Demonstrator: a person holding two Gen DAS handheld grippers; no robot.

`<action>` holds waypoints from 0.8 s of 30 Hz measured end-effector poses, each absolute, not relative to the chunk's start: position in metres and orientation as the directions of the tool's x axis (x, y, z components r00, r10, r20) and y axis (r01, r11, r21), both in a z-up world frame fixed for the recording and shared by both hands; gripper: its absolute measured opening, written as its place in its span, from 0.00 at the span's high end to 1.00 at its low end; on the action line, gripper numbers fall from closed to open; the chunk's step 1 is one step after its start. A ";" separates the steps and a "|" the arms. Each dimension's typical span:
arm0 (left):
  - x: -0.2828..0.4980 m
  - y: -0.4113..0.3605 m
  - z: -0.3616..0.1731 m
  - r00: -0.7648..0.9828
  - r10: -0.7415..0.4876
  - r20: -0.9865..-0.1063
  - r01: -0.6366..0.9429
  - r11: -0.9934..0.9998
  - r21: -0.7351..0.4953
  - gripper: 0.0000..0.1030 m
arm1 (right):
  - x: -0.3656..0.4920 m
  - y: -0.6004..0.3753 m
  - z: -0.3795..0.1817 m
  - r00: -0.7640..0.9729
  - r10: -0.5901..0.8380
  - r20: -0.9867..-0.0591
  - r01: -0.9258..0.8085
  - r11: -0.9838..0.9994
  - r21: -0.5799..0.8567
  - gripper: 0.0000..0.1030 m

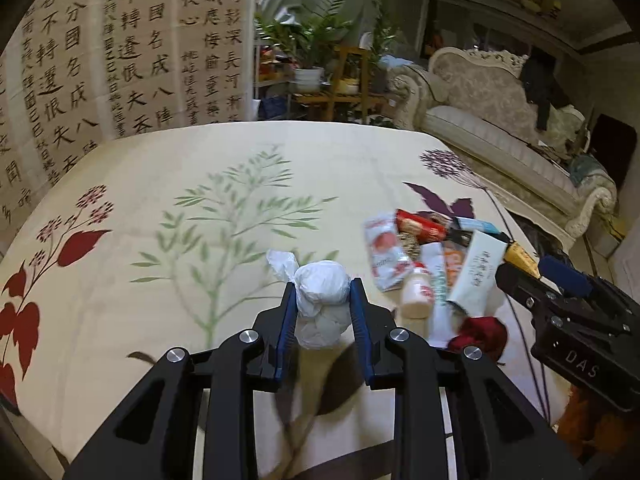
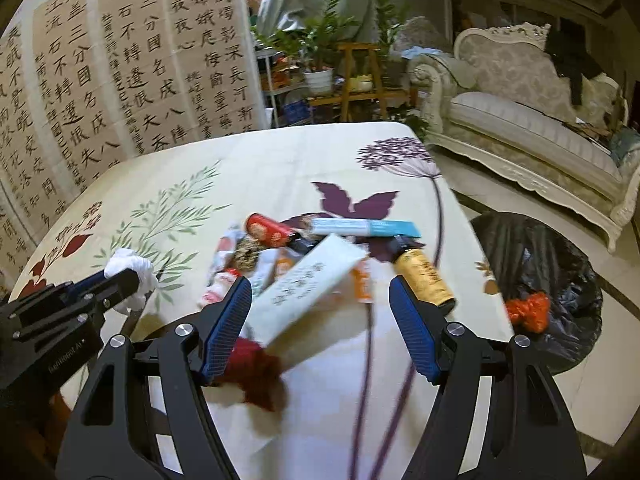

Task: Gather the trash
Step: 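Grasp the dark red ribbon with the right gripper while the left gripper holds the tissue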

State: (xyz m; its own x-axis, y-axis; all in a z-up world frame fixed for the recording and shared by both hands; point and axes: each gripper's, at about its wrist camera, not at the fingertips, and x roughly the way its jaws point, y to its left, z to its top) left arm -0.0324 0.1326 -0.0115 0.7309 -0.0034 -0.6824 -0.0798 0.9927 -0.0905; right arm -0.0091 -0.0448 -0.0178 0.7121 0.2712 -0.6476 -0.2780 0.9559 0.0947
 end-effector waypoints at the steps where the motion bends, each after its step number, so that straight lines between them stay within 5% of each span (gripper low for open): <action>1: -0.034 0.137 -0.012 0.731 0.005 -0.683 -0.091 0.992 -0.090 0.73 | -0.011 -0.042 -0.019 0.707 0.275 -0.652 -0.285 0.954 0.094 0.33; 15: -0.055 0.165 -0.018 0.727 0.054 -0.685 -0.154 0.984 -0.086 0.73 | -0.035 -0.023 -0.045 0.631 0.318 -0.708 -0.337 0.934 0.120 0.35; 19: -0.057 0.164 -0.018 0.729 0.054 -0.683 -0.152 0.985 -0.084 0.73 | -0.039 -0.018 -0.049 0.610 0.344 -0.714 -0.358 0.923 0.139 0.54; 24: -0.061 0.163 -0.019 0.730 0.052 -0.682 -0.149 0.985 -0.084 0.73 | -0.046 -0.016 -0.047 0.614 0.353 -0.705 -0.377 0.917 0.131 0.63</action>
